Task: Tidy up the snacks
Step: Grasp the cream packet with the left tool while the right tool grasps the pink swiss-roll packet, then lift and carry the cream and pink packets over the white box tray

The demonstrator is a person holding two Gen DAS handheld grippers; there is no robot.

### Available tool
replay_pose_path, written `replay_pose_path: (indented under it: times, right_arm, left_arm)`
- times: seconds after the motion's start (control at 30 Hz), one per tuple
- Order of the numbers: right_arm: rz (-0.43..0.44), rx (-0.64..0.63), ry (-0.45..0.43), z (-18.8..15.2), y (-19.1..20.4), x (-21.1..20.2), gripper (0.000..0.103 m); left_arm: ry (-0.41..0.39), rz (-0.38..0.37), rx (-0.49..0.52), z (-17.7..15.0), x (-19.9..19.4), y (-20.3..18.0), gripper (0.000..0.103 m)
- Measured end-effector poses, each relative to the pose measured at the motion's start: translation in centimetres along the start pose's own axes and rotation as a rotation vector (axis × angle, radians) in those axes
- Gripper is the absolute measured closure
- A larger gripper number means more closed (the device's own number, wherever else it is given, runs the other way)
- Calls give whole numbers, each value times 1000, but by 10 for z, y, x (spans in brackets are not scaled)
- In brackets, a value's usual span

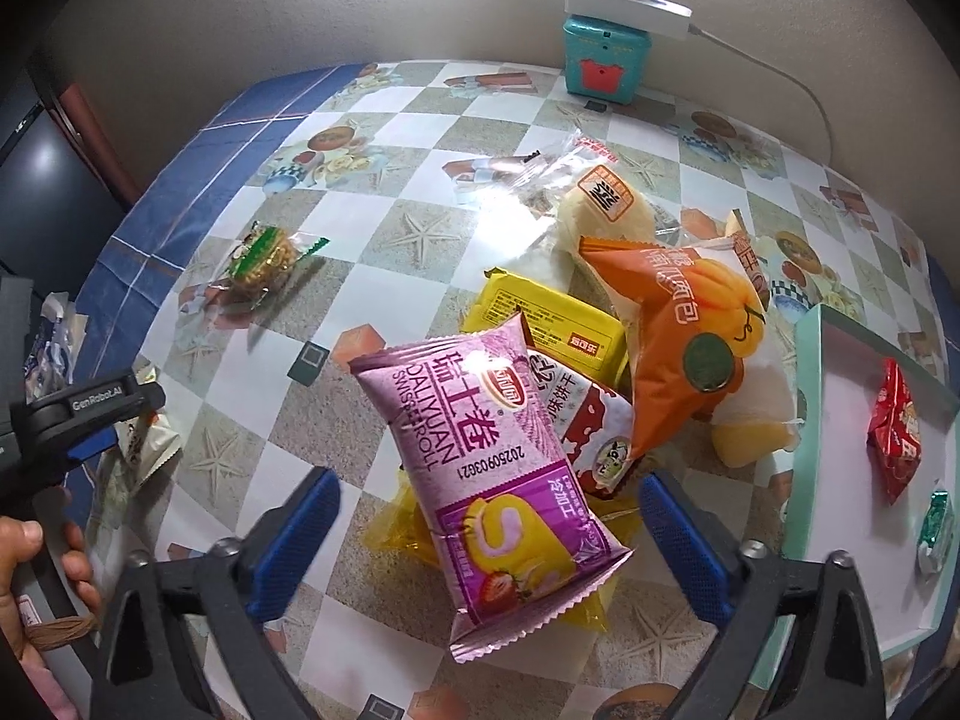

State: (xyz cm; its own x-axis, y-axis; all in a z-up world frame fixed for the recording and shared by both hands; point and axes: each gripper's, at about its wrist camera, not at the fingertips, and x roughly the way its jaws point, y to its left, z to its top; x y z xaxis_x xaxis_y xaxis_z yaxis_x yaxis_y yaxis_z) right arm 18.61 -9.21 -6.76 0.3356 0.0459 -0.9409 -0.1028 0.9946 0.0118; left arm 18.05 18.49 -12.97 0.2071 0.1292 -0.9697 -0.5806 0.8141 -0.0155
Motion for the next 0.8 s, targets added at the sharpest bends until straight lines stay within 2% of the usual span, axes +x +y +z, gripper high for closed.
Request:
replay_pose_path:
  times: [0.1,0.2,0.43,0.53,0.8]
  right_arm:
    - [5,2,2,0,0,1,15]
    - [15,8,1,0,-1,0,29]
    - [46,33,-8,1,-9,-1,44]
    - [68,50,-15,2,-13,-1,48]
    - [101,82,-21,4,-20,-3,52]
  left_arm:
    - [-3,4,-1,-3,4,0,35]
    - [-3,-2,-9,-3,7,1,36]
    - [-6,-9,-21,-3,7,1,37]
    - [-5,-12,-24,-2,7,1,38]
    - [-12,-25,-18,0,2,-4,40]
